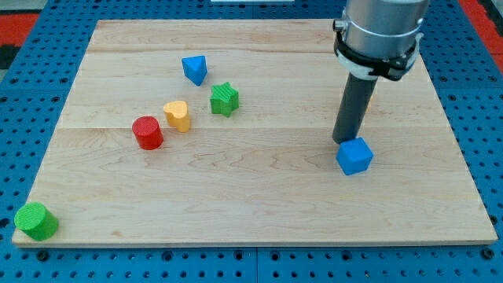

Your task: Push blue cube to the bottom right

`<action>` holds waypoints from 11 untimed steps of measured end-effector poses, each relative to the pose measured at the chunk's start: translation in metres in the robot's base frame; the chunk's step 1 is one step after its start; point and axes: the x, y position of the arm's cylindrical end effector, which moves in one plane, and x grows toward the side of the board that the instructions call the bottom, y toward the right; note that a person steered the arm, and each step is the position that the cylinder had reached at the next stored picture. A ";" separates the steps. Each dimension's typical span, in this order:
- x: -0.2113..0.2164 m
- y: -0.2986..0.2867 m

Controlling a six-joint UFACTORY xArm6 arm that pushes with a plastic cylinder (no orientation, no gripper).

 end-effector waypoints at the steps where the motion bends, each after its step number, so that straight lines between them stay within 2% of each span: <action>1: 0.025 0.004; 2: 0.044 0.005; 3: 0.045 -0.032; 4: 0.058 -0.039; 7: 0.085 0.052; 9: 0.109 0.088; 11: 0.110 0.094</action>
